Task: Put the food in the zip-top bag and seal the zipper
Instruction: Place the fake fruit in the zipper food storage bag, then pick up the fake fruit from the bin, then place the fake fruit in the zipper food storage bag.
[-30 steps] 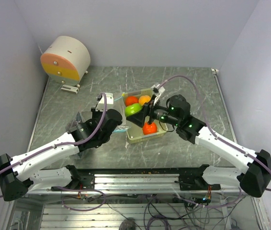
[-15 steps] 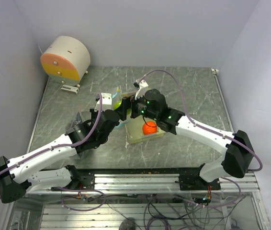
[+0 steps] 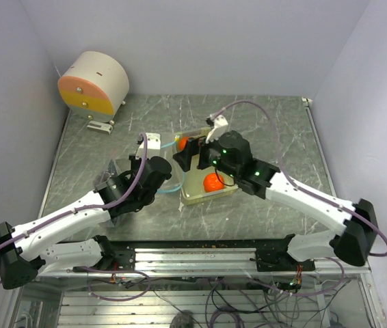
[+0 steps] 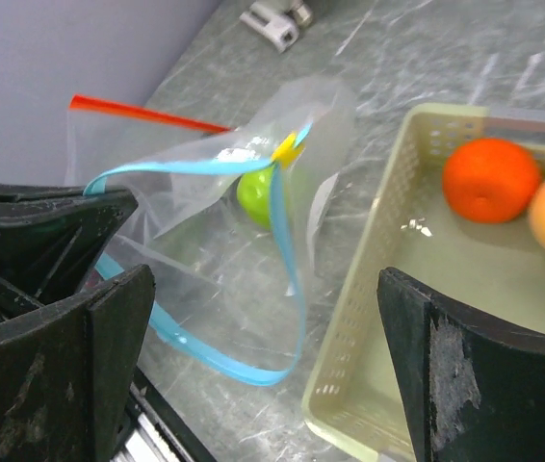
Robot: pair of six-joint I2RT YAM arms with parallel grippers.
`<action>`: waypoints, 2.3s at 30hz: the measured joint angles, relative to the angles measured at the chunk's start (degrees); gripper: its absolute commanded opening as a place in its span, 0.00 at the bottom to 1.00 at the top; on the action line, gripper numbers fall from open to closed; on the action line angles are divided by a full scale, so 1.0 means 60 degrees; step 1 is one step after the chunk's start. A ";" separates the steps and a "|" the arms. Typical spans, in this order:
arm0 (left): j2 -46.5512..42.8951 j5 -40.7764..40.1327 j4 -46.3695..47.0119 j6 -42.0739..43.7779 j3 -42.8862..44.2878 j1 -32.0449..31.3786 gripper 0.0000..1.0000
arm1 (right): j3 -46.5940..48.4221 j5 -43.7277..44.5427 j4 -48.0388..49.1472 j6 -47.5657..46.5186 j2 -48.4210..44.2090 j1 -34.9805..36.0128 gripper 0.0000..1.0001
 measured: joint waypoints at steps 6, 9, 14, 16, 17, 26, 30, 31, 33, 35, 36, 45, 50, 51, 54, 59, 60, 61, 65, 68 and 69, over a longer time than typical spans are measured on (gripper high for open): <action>0.0025 -0.0127 -0.0095 -0.0033 0.0011 0.0000 0.07 | -0.0525 0.1679 -0.0871 0.0353 -0.1402 -0.0084 0.91; 0.0015 -0.0197 -0.0211 -0.0055 0.0029 0.0000 0.07 | -0.0572 0.2065 -0.1526 0.0623 -0.1348 -0.0299 0.91; -0.0084 -0.0211 -0.0310 -0.0055 0.0040 0.0000 0.07 | -0.0565 0.2233 -0.2871 0.0852 -0.0109 -0.0452 0.93; -0.0178 -0.0215 -0.0317 -0.0055 0.0044 0.0000 0.07 | -0.0568 0.2218 -0.3472 0.0896 0.0561 -0.0455 0.94; -0.0233 -0.0215 -0.0317 -0.0051 0.0044 0.0000 0.07 | -0.0568 0.2208 -0.3690 0.0907 0.0816 -0.0455 0.95; -0.0408 -0.0215 -0.0306 -0.0015 0.0044 0.0000 0.07 | -0.0670 0.1625 -0.3967 0.1016 0.2171 -0.1075 0.97; -0.0408 -0.0215 -0.0306 -0.0007 0.0044 0.0000 0.07 | -0.0696 0.1344 -0.3694 0.0922 0.2820 -0.1257 0.96; -0.0408 -0.0215 -0.0302 -0.0007 0.0044 0.0000 0.07 | -0.0696 0.1308 -0.3625 0.0900 0.2929 -0.1271 0.96; -0.0408 -0.0215 -0.0306 0.0004 0.0044 0.0000 0.07 | -0.0699 0.1169 -0.3464 0.0849 0.3173 -0.1293 0.93; -0.0408 -0.0215 -0.0306 0.0018 0.0044 0.0000 0.07 | -0.0699 0.1078 -0.3337 0.0816 0.3351 -0.1304 0.84; -0.0408 -0.0219 -0.0310 0.0018 0.0044 0.0000 0.07 | -0.0699 0.1038 -0.3308 0.0805 0.3399 -0.1311 0.77; -0.0397 -0.0248 -0.0404 0.0011 0.0044 0.0000 0.07 | -0.0838 0.0936 -0.3268 0.0597 0.2543 -0.1326 0.48; -0.0262 -0.0262 -0.0430 0.0004 0.0066 0.0000 0.07 | -0.0871 -0.0120 -0.2688 0.0095 0.0335 -0.1319 0.47; -0.0215 -0.0266 -0.0433 -0.0004 0.0095 0.0000 0.07 | -0.0947 -0.0546 -0.2317 -0.0018 -0.0160 -0.1308 0.47; -0.0131 -0.0273 -0.0437 -0.0022 0.0149 0.0000 0.07 | -0.1268 -0.2047 -0.1177 -0.0259 -0.1326 -0.1166 0.48; -0.0080 -0.0270 -0.0437 -0.0025 0.0149 0.0000 0.07 | -0.1432 -0.4102 0.0572 -0.0481 -0.1749 -0.0437 0.48; -0.0080 -0.0270 -0.0437 -0.0025 0.0153 0.0000 0.07 | -0.1410 -0.4346 0.0798 -0.0503 -0.1588 -0.0310 0.48; -0.0080 -0.0270 -0.0437 -0.0025 0.0153 0.0000 0.07 | -0.1373 -0.4543 0.1002 -0.0510 -0.1348 -0.0215 0.48; -0.0080 -0.0266 -0.0433 -0.0029 0.0153 0.0000 0.07 | -0.1351 -0.4812 0.1628 -0.0452 -0.0204 -0.0098 0.48; -0.0080 -0.0266 -0.0441 -0.0058 0.0157 0.0000 0.07 | -0.1297 -0.4484 0.1814 -0.0386 0.0590 -0.0095 0.48; -0.0080 -0.0262 -0.0448 -0.0066 0.0164 0.0000 0.07 | -0.1195 -0.4262 0.1810 -0.0361 0.0765 -0.0095 0.48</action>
